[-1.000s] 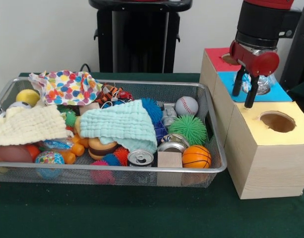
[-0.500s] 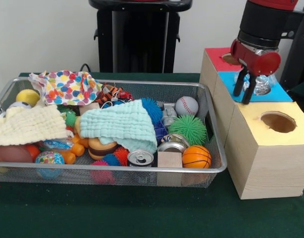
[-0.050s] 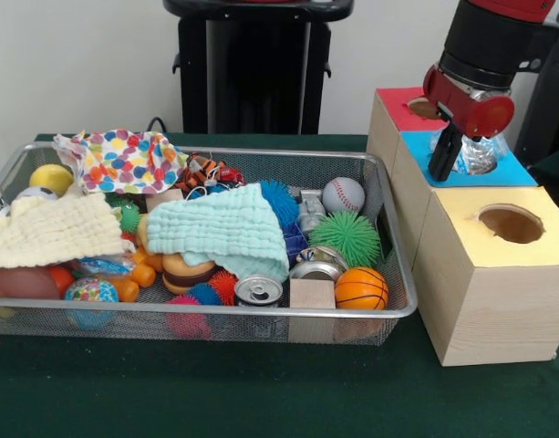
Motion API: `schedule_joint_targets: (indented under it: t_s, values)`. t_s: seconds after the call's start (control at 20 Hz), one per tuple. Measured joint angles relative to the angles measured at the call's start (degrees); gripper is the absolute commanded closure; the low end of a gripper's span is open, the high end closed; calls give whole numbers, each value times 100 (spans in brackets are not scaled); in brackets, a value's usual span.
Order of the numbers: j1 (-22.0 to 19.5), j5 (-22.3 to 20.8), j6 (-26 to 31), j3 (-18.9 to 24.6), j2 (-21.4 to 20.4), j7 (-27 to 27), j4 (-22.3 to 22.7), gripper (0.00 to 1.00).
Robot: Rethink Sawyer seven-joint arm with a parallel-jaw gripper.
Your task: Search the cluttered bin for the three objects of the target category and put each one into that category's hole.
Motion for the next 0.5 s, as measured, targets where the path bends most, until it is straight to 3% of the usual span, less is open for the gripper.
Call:
schedule_joint_targets:
  t_s: [0.5]
  values:
    - [164,188,-7,-187,107,0,-14,100]
